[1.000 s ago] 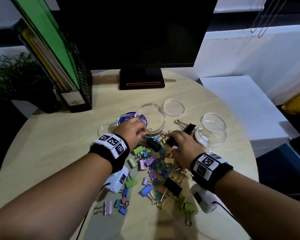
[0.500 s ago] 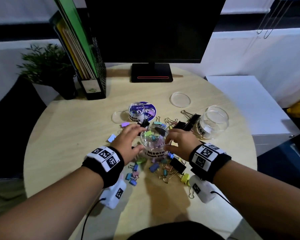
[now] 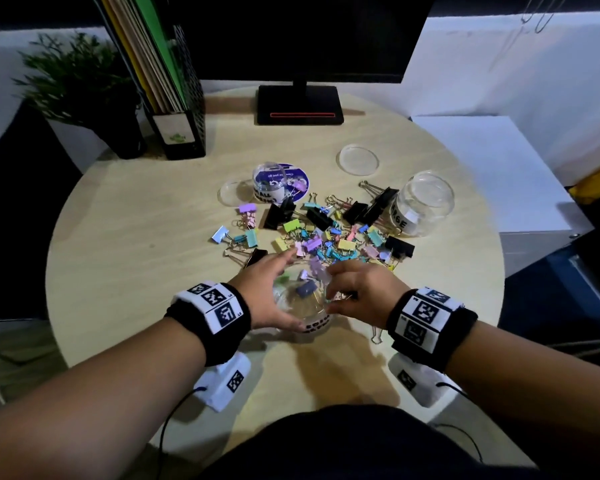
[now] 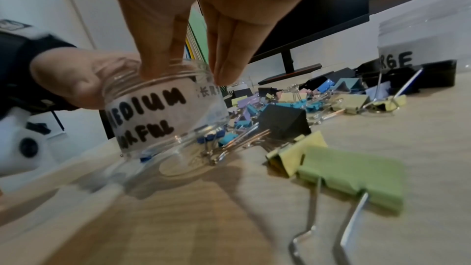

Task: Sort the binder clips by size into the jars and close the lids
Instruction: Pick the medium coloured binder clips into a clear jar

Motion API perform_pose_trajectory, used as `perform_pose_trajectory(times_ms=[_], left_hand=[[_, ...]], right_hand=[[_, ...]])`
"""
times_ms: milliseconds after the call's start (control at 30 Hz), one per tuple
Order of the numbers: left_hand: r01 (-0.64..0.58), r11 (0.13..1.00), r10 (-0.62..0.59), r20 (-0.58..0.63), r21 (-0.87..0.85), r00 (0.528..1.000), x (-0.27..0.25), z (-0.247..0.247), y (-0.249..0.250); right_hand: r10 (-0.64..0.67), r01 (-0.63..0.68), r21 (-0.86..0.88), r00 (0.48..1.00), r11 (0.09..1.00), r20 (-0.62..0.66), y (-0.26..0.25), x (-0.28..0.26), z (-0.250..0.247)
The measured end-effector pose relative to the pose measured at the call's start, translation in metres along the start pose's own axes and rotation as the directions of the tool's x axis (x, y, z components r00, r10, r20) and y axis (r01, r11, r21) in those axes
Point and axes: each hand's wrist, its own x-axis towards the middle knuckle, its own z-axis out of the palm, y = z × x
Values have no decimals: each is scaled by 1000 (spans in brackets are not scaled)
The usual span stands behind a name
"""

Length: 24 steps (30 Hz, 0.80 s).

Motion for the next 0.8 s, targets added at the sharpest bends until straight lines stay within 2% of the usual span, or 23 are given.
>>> perform_pose_trajectory(times_ms=[133, 200, 267, 300, 400, 500, 700, 800], left_hand=[[-10, 993, 13, -26, 120, 1000, -3, 3, 6], [-21, 989, 27, -43, 144, 999, -4, 1, 7], [-18, 989, 21, -17, 150, 1000, -7, -2, 6], [-22, 987, 21, 5, 160, 1000, -9, -3, 5], [-65, 968, 41, 101, 242, 994, -16, 0, 7], [-100, 960, 56, 170, 262, 984, -17, 12, 8], [-113, 966, 75, 165, 234, 983, -12, 24, 4], [-121, 967, 80, 185, 225, 979, -10, 25, 5]], right_hand=[[33, -33, 33, 999, 999, 0, -1, -5, 1], [188, -188, 112, 982, 976, 10, 2, -5, -1], [323, -327, 110, 945, 939, 52, 10, -4, -5], [334, -337, 41, 940, 940, 64, 15, -3, -6], [279, -242, -205, 944, 948, 175, 28, -3, -5], [265, -165, -358, 931, 919, 251, 35, -1, 3], [353, -266, -349, 911, 899, 215, 44, 4, 7], [349, -268, -330, 912, 905, 215, 42, 4, -1]])
